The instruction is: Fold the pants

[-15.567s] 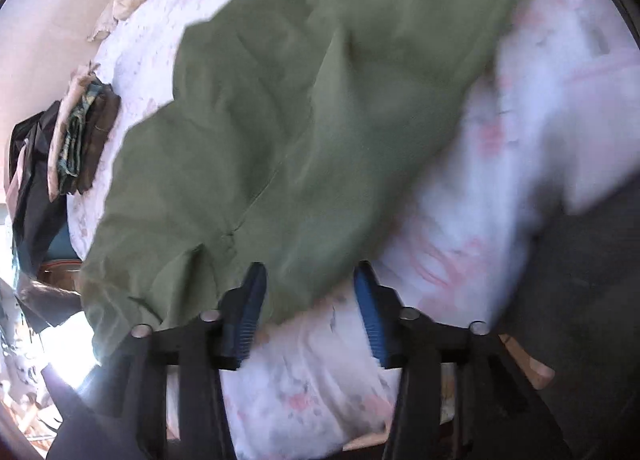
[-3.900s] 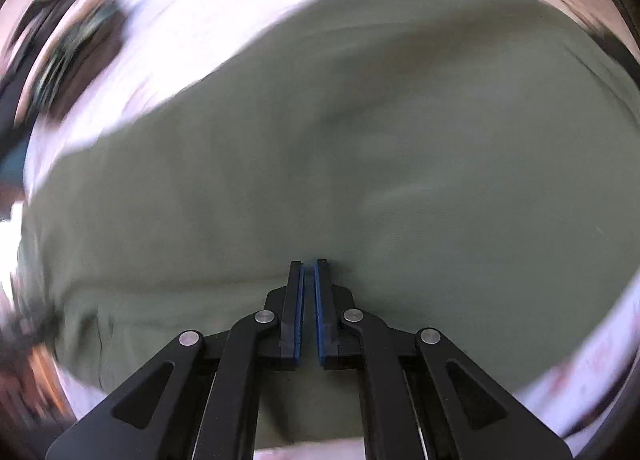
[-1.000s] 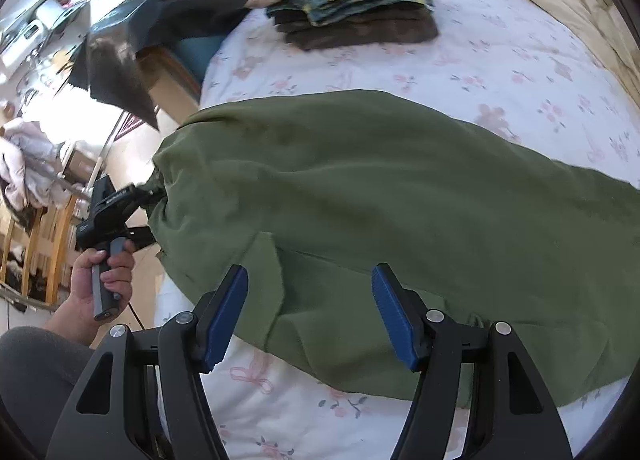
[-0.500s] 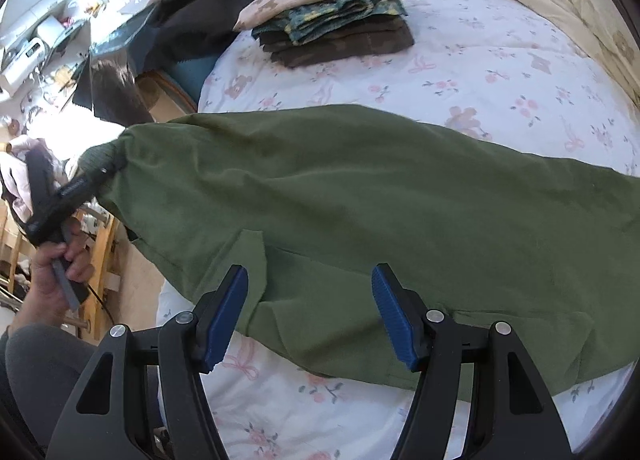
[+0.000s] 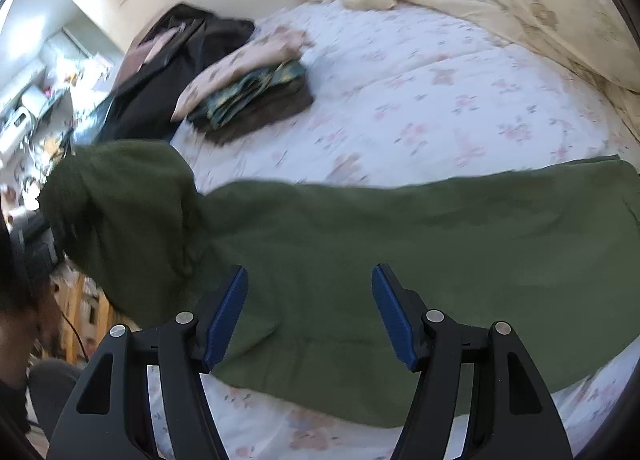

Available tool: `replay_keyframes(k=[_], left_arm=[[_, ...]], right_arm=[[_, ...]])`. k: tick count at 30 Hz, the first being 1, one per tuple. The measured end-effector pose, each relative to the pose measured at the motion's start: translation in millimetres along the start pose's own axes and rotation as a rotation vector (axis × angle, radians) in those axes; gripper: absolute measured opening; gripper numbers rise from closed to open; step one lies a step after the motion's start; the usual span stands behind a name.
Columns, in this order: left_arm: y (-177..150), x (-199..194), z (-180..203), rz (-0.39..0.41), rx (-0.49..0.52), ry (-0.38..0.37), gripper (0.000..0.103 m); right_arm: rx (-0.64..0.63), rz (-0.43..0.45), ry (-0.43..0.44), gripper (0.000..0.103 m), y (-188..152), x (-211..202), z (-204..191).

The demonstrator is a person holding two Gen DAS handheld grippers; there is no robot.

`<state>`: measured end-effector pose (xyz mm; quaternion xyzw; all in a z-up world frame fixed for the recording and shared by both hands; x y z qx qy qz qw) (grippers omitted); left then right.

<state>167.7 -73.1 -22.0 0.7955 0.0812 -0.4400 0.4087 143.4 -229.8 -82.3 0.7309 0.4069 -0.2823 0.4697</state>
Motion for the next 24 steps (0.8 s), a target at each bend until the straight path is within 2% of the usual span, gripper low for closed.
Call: replay_keyframes(k=[4,7,8,10,11,12,13,14,16,19,21,22,24], left_arm=[[-6.7,46.6,101.5,-0.119,0.227,0.045,0.011],[-41.6,84.8,164.2,-0.226,0.436,0.089,0.012],[-53.4,95.1,178.2,-0.251,0.482,0.095,0.015],[-63.4,102.6,186.2,-0.254,0.499,0.116,0.020],[-65.1,101.7,185.9,-0.247,0.489,0.111,0.032],[-64.9,97.8,183.0,-0.243,0.464,0.081,0.047],[-59.4,97.0,181.3,-0.240,0.430,0.041,0.074],[-55.9,91.5,175.0,-0.232,0.386,0.009,0.087],[-45.2,79.2,152.1,-0.238,0.240,-0.086,0.087],[-29.8,58.4,104.5,-0.271,-0.042,-0.281,0.087],[-26.2,47.5,71.4,-0.258,-0.153,-0.294,0.087],[-26.0,44.8,44.7,-0.258,-0.221,-0.250,0.088],[-32.8,43.2,3.6,-0.260,-0.346,-0.177,0.089]], right_arm=[[0.062,0.038,-0.002,0.067,8.7,-9.6,33.6],[0.129,0.032,0.002,0.067,6.0,-7.0,55.7],[0.154,0.020,-0.005,0.067,5.5,-5.1,62.3],[0.194,0.015,0.006,0.067,6.8,-4.4,71.4],[0.206,0.015,0.014,0.066,7.6,-4.8,74.1],[0.215,0.014,0.020,0.067,7.8,-4.9,76.5],[0.222,0.013,0.022,0.066,8.0,-4.4,77.9],[0.230,0.008,0.023,0.067,7.5,-2.6,78.6],[0.246,-0.012,0.036,0.067,7.7,4.3,79.2],[0.259,-0.048,0.072,0.067,9.8,16.5,73.9],[0.241,-0.075,0.102,0.067,11.2,24.8,65.5],[0.225,-0.094,0.119,0.069,11.4,30.5,59.8],[0.170,-0.142,0.132,0.081,13.1,45.9,46.4]])
Point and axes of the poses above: each gripper's, at about its wrist camera, not at the fingertips, and x roughly the way its jaws point, z to its right, y to its top, the point moved 5 cm from there along x, roughly the way its jaws point, and after that the axes turned 3 degrees about -z, right-handed, at the moved point
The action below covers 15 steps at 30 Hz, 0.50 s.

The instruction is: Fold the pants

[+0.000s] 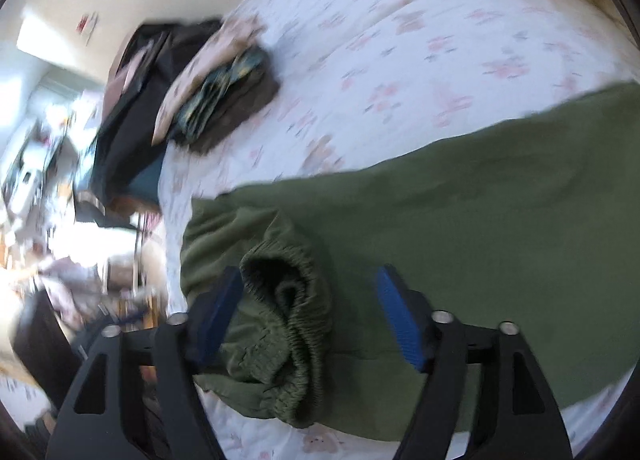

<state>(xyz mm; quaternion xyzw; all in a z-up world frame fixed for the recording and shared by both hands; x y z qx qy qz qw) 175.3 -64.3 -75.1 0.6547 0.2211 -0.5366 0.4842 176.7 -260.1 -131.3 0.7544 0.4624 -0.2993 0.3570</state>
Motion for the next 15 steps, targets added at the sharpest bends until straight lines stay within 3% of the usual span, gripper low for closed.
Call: replay_keyframes(k=[4,6,13,15], left_arm=[[-6.1,8.4,-71.1,-0.002,-0.292,0.039,0.090],[-12.6,17.1,-86.7,-0.021,-0.383,0.051,0.090],[-10.9,33.9,-105.9,-0.032,-0.417,0.157,0.090],[-10.4,36.2,-112.6,-0.034,-0.447,0.153,0.090]], right_arm=[[-0.066,-0.077,-0.033,0.082,4.8,36.2,-14.1],[-0.065,-0.124,-0.017,0.082,5.3,56.7,-16.5],[0.011,-0.267,0.047,0.080,-1.9,110.7,-12.6],[0.032,-0.285,0.077,0.047,-6.9,119.0,-10.4]])
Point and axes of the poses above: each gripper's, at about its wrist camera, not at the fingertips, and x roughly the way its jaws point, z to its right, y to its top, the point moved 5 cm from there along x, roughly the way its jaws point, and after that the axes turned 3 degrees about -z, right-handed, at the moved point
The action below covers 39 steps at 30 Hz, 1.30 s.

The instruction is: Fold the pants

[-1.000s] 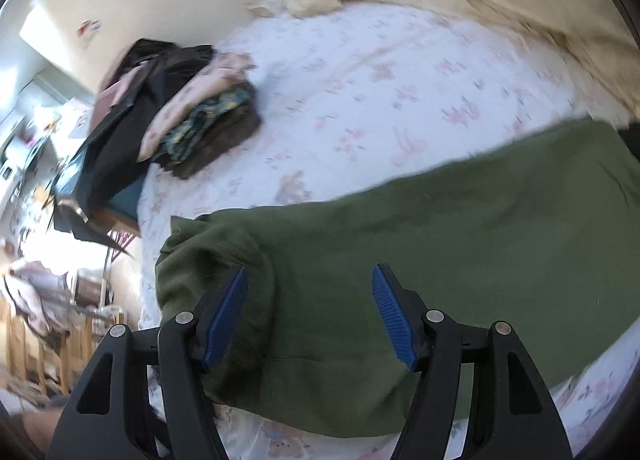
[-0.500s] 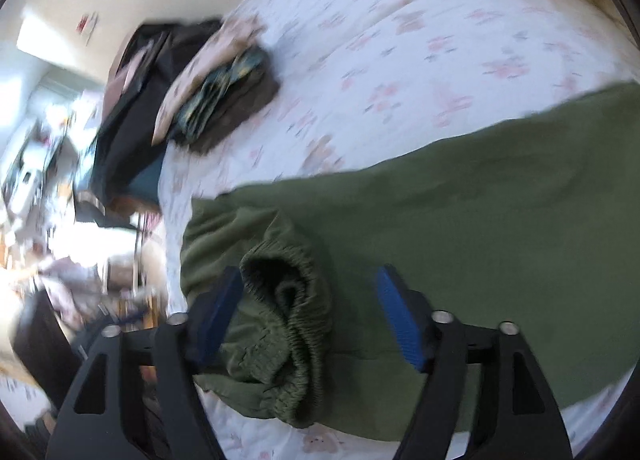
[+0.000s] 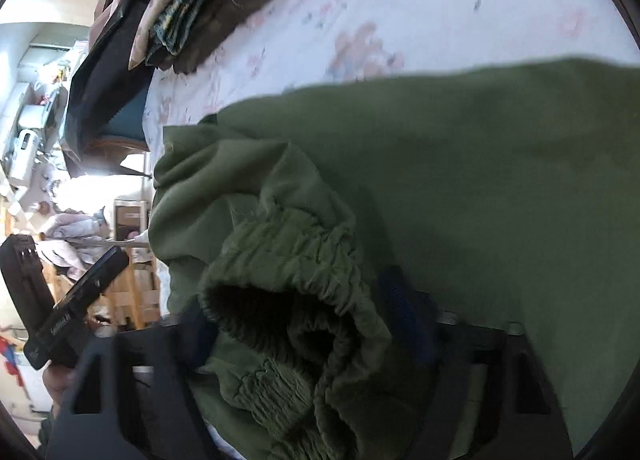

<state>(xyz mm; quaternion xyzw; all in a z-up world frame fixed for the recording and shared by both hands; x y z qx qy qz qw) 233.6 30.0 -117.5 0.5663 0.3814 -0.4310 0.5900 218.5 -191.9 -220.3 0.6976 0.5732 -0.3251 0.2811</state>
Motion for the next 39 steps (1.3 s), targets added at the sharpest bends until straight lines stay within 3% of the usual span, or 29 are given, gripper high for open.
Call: replay_keyframes(k=[1,2,3,9,11,13,14,15,16,20,23,25,27,29,31,32,36,39], left_arm=[[4.9,3.7,-1.5,-0.011,-0.015,-0.006,0.090],[6.6,6.3,-3.9,-0.018,-0.025,-0.008,0.090],[8.5,8.5,-6.2,-0.022,-0.036,-0.007,0.090],[12.0,4.5,-22.7,-0.016,-0.137,-0.041,0.090],[9.8,6.7,-23.5,-0.023,-0.131,-0.033,0.090],[5.9,13.5,-21.7,-0.051,-0.108,-0.017,0.090],[4.0,16.2,-21.0,-0.063,-0.105,-0.014,0.090],[2.1,18.9,-20.1,-0.075,-0.103,-0.014,0.090],[-0.6,22.5,-18.2,-0.090,-0.096,-0.016,0.090],[-6.8,28.3,-10.6,-0.110,-0.031,0.016,0.090],[-18.1,35.2,-2.6,-0.141,0.024,0.028,0.090],[-29.5,42.0,7.8,-0.175,0.084,0.037,0.090],[-39.8,44.8,21.1,-0.182,0.165,0.045,0.090],[-49.1,48.5,32.8,-0.183,0.255,0.088,0.090],[-58.4,53.2,40.9,-0.173,0.340,0.149,0.090],[-61.7,54.9,42.8,-0.172,0.367,0.167,0.090],[-85.7,64.5,44.6,-0.216,0.464,0.206,0.091],[-97.7,58.6,45.0,-0.229,0.505,0.197,0.091]], right_arm=[[0.002,0.009,0.003,0.040,-1.1,0.5,1.1],[-0.001,0.025,0.017,0.026,-1.3,-0.9,0.3],[-0.021,0.041,0.053,0.023,-1.2,-4.6,-5.0],[-0.208,0.329,0.233,0.020,8.3,-93.3,-52.7],[-0.130,0.307,0.225,0.020,14.2,-96.3,-31.1],[-0.060,0.235,0.146,0.026,15.7,-79.5,-3.5],[-0.008,0.185,0.061,0.037,15.1,-66.2,15.4],[0.051,0.133,-0.022,0.062,13.0,-52.5,36.2],[0.097,0.106,-0.082,0.071,9.7,-44.5,52.2],[0.163,0.127,-0.137,0.074,1.6,-58.3,62.8],[0.065,0.261,-0.253,0.074,-1.7,-96.2,42.1],[-0.024,0.299,-0.232,0.074,-5.3,-111.6,19.3],[-0.108,0.236,-0.131,0.074,-11.4,-105.9,-6.6],[-0.193,0.161,-0.095,0.073,-29.6,-83.0,-29.1],[-0.236,0.096,-0.167,0.057,-36.9,-53.5,-36.4],[-0.249,0.034,-0.197,0.044,-43.8,-34.6,-35.6],[-0.299,-0.156,-0.327,0.042,-76.2,4.2,-21.5],[-0.282,-0.195,-0.333,0.044,-96.9,-6.7,-18.4]])
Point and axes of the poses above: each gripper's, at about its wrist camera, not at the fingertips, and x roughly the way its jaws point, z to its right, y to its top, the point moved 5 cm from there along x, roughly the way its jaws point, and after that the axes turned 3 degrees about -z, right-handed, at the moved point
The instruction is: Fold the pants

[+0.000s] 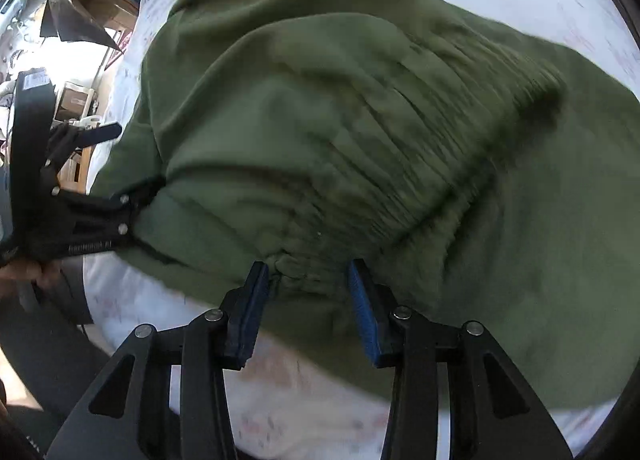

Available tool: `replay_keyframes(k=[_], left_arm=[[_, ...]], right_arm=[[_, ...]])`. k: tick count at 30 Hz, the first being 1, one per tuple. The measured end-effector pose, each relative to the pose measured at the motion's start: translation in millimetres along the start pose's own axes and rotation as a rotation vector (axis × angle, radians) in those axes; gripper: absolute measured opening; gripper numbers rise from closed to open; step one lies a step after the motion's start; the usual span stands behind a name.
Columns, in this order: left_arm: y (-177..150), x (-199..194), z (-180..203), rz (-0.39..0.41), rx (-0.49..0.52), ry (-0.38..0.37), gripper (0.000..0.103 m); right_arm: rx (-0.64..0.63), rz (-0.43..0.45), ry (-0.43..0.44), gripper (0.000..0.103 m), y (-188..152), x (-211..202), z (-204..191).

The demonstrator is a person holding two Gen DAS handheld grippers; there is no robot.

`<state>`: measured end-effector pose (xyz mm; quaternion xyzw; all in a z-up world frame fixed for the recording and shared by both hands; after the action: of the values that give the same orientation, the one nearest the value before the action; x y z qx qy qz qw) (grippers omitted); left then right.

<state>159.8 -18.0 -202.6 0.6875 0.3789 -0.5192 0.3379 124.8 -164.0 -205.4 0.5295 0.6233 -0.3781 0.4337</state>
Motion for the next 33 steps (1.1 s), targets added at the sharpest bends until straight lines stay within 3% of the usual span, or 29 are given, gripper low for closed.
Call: replay_keyframes(k=[4,9,13,15,17,19,20,22,25,28,30,33], left_arm=[[-1.6,-10.5,-8.1,0.012,-0.040,-0.021,0.091],[-0.3,0.6,-4.4,-0.014,-0.030,-0.010,0.091],[2.3,2.0,-2.7,-0.013,-0.023,0.006,0.094],[2.1,1.1,-2.3,-0.014,-0.028,-0.002,0.094],[2.3,1.0,-4.4,-0.016,-0.036,-0.010,0.094],[3.0,2.0,-7.8,-0.018,-0.045,-0.020,0.094],[2.7,2.2,-8.7,-0.021,-0.051,-0.026,0.094],[2.8,3.1,-10.6,-0.034,-0.064,-0.044,0.094],[2.7,-2.4,-17.3,-0.039,-0.080,-0.081,0.094],[6.1,-21.9,-28.4,-0.002,-0.140,-0.185,0.094],[9.6,-32.6,-34.6,0.036,-0.164,-0.192,0.094],[9.8,-21.2,-35.6,0.008,-0.163,-0.170,0.094]], right_arm=[[0.151,0.094,0.102,0.045,-16.8,-30.2,25.9],[0.396,0.218,0.348,0.050,-19.5,-40.5,65.9],[0.503,0.192,0.407,0.050,-11.2,-23.8,74.7],[0.500,0.169,0.347,0.050,-9.9,-9.6,61.2],[0.523,0.178,0.364,0.051,-5.8,0.1,51.5],[0.509,0.207,0.385,0.027,-0.5,-4.4,44.9],[0.478,0.220,0.352,0.014,-0.5,-10.8,39.8],[0.425,0.253,0.346,0.005,-4.4,-26.8,30.6],[0.372,0.322,0.363,0.003,-13.7,-62.9,21.5],[0.366,0.339,0.373,0.003,-27.9,-84.4,20.6],[0.386,0.290,0.329,0.003,-30.7,-70.8,29.5],[0.465,0.164,0.212,0.003,-36.3,-27.5,54.4]])
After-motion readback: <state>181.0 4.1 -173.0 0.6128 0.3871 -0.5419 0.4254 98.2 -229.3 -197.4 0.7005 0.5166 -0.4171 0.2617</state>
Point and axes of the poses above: each gripper's, at about its wrist camera, not at the fingertips, and x roughly the way its jaws point, z to its right, y to its top, the point moved 5 cm from there along x, roughly the way its jaws point, and after that the axes turned 3 degrees about -z, right-handed, at the moved point
